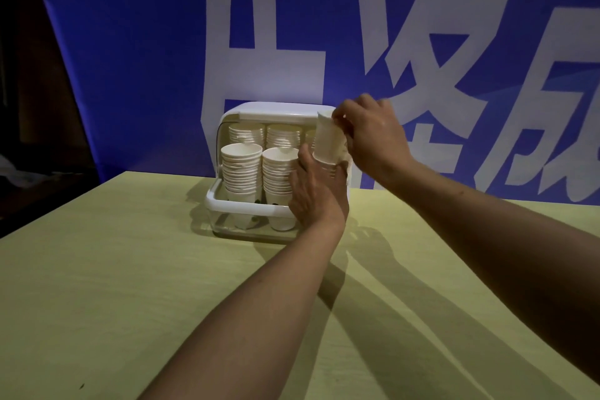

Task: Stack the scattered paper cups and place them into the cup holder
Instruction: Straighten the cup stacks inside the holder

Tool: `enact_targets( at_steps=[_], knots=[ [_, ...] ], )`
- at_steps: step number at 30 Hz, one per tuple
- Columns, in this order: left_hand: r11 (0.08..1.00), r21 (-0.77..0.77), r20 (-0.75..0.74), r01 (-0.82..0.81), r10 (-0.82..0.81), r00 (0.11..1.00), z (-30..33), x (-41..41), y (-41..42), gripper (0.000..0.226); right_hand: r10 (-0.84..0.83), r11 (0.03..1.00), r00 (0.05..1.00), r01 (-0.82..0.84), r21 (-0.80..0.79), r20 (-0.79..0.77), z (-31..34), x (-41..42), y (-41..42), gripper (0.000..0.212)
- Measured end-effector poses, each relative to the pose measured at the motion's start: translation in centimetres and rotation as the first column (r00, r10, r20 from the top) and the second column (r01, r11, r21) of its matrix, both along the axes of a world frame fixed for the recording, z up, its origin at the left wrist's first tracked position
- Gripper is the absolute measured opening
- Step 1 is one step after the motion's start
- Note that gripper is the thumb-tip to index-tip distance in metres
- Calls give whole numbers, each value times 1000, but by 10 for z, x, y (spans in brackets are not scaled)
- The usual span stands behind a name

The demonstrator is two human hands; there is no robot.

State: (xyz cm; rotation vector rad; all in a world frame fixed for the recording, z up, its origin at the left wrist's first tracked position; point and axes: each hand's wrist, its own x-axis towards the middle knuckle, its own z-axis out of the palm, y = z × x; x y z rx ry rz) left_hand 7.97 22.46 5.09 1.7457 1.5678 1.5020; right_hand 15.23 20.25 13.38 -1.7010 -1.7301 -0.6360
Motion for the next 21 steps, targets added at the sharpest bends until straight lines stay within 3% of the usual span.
enact_targets(
  at_steps=[5, 9, 12, 17, 21],
  knots=[
    [1000, -8, -29, 29, -29, 999, -3, -2, -3, 78, 39, 999, 996, -41, 35, 76, 21, -5, 2, 32],
    [991, 115, 43, -68, 63, 997, -12, -19, -9, 69, 86, 984, 996, -81, 159, -26, 19, -13, 7, 29],
    [971, 186, 76, -149, 137, 988, -15, -46, 2, 56, 136, 970, 990, -129, 205, -20, 16, -28, 12, 28],
    [957, 138, 60, -256, 250, 967, -17, -93, 31, 53, 156, 982, 983, -166, 94, 100, -3, -47, 31, 24],
    [968, 145, -29, -203, 210, 977, -20, -116, 46, 73, 180, 982, 968, -166, -94, 176, -20, -50, 47, 24]
  ],
)
